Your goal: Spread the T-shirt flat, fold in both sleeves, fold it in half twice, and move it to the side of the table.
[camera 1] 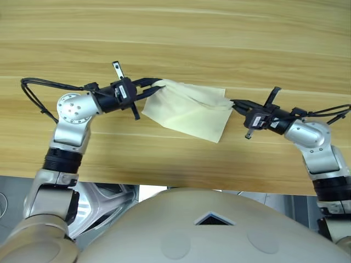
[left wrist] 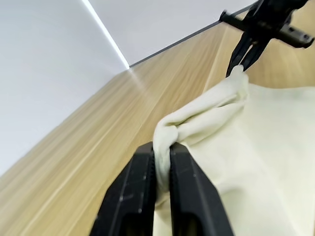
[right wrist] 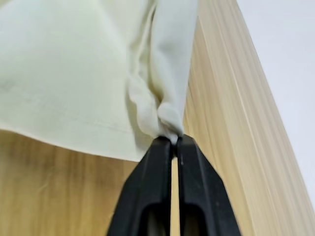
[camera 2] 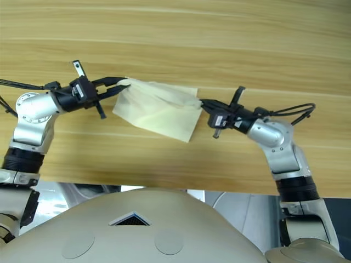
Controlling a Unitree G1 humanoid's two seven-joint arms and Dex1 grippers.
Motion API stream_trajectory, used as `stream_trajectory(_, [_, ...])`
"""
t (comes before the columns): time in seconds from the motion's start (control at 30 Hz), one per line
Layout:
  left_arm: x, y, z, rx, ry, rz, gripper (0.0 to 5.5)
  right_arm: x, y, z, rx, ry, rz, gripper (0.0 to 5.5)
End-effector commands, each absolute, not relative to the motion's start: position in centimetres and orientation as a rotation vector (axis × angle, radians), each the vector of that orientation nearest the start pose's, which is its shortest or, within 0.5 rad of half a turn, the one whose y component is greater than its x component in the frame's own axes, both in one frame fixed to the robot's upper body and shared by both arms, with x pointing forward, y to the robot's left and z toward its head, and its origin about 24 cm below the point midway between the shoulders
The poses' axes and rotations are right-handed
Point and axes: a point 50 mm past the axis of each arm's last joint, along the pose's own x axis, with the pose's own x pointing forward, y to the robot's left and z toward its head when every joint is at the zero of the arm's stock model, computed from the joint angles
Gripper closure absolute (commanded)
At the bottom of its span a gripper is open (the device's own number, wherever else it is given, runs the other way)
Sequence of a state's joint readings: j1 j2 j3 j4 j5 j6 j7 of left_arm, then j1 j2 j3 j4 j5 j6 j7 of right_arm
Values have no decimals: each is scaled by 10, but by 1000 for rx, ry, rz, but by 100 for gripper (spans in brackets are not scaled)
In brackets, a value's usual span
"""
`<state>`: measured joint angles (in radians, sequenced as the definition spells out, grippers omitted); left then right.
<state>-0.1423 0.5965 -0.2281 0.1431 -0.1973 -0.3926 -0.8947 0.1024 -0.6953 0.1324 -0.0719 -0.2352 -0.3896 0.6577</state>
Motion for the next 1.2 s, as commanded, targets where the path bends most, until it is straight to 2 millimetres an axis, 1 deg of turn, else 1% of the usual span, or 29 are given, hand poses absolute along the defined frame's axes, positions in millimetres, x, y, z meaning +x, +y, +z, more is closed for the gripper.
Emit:
stream_trajectory(0.03, [253,169,62,499,-91,-1110,525,218,-200,58,-971,-3,910,550])
stream_trajectory(0.2, [266,164,50,467,-34,-1049,525,225,-201,53,-974,10,860,550])
stream_trajectory(0.33, [283,168,34,456,51,-940,525,229,-203,45,-965,36,825,550])
stream_trajectory(0.37, [286,169,30,462,71,-923,490,230,-204,43,-960,44,820,550])
stream_trajectory(0.4, [288,170,27,466,89,-910,481,231,-204,40,-952,52,814,550])
stream_trajectory(0.43, [290,170,23,461,105,-903,456,231,-204,37,-943,60,809,550])
stream_trajectory(0.53, [293,172,13,451,163,-891,421,235,-204,27,-894,90,790,550])
stream_trajectory(0.6, [294,173,6,445,197,-882,387,236,-202,22,-861,102,787,550])
stream_trajectory(0.63, [294,173,3,440,212,-877,375,237,-202,19,-839,108,777,517])
stream_trajectory(0.67, [294,174,2,437,221,-873,353,237,-202,18,-824,112,770,499])
stream_trajectory(0.8, [295,174,-7,415,261,-857,297,242,-200,7,-718,138,718,436])
stream_trajectory(0.87, [295,173,-9,410,265,-848,266,245,-199,5,-663,132,695,401])
stream_trajectory(0.93, [296,173,-11,412,269,-831,235,246,-198,7,-581,117,672,367])
stream_trajectory(1.03, [297,174,-15,433,276,-799,193,249,-198,16,-415,77,631,321])
stream_trajectory(1.13, [298,173,-18,447,277,-772,146,253,-202,22,-292,49,582,267])
stream_trajectory(1.2, [299,177,-19,475,283,-727,112,253,-207,24,-229,33,557,227])
